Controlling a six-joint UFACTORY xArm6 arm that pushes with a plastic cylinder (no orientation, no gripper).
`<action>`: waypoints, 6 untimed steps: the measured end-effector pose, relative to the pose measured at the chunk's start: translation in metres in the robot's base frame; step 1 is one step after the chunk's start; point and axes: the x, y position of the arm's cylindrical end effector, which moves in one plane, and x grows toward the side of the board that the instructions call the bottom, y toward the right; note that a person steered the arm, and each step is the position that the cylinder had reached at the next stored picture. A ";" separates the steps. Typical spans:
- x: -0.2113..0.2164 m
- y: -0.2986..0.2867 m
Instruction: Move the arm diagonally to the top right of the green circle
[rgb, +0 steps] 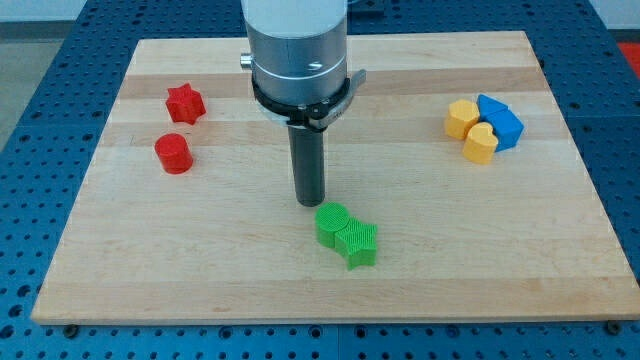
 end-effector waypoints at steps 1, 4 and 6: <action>0.000 0.000; -0.028 0.055; -0.019 0.142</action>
